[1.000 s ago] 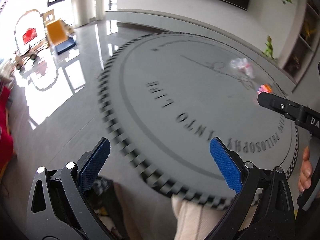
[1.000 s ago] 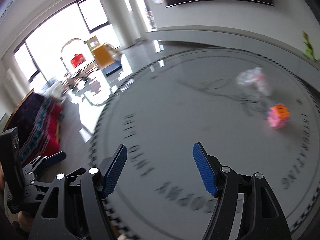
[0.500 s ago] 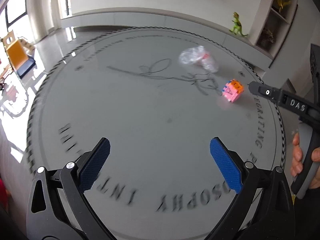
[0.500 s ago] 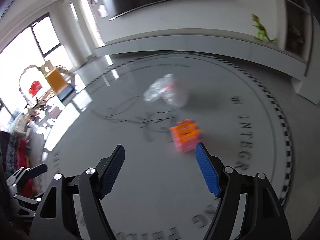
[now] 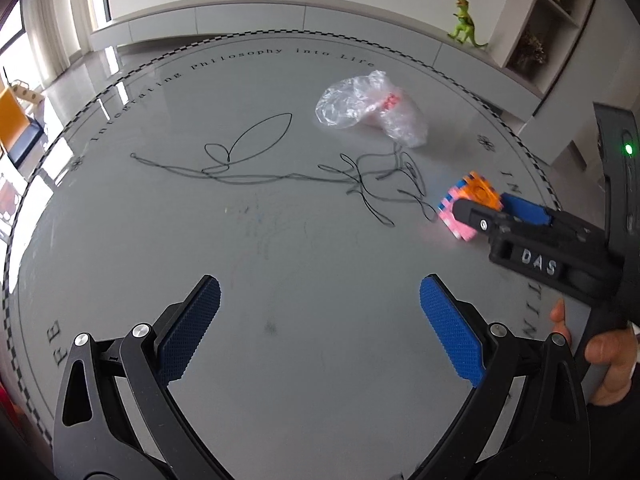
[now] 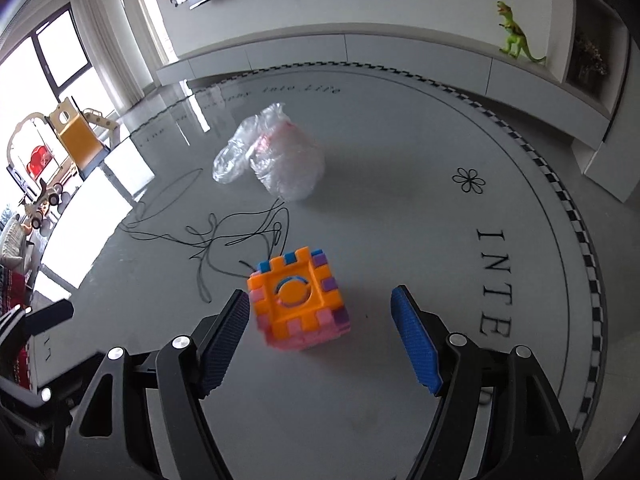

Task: Collect trash
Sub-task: 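Grasp the orange-pink toy block with the right tool while the left tool grasps the clear plastic bag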

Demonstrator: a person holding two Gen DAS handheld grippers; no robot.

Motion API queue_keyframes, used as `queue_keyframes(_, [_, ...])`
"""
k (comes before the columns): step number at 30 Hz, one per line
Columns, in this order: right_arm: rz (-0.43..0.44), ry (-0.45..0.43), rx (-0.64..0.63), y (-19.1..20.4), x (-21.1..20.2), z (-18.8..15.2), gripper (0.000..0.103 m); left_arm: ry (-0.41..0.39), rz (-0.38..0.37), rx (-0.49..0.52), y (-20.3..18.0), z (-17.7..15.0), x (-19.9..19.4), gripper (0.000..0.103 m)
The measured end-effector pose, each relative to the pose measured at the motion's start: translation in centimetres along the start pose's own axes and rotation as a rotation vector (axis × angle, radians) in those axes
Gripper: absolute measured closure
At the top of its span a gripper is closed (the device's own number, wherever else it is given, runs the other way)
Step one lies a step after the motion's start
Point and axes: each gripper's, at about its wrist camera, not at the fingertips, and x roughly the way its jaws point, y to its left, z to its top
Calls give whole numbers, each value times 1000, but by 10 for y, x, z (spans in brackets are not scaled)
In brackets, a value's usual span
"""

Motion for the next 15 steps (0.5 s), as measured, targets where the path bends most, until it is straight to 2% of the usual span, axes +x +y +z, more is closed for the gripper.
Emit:
queue_keyframes(1, [-4, 2, -1, -2, 2, 1, 31, 1, -1, -4, 1, 4, 4, 6])
queue_keyframes(2, [4, -2, -1, -4, 3, 2, 42, 2, -1, -7, 1, 9, 8, 6])
queue_keyframes(3, [21, -1, 8, -7, 4, 4, 58, 1, 1, -10, 1, 15, 13, 6])
queue_keyframes(7, [19, -33, 87, -27, -2, 8, 61, 1, 8, -11, -7, 40, 34, 6])
queue_keyframes(10, [-5, -60, 132, -43, -7, 6, 61, -5, -18, -26, -17, 59, 46, 6])
queue_keyframes(15, [-54, -75, 173, -63, -5, 12, 61, -23, 13, -9, -38, 86, 66, 6])
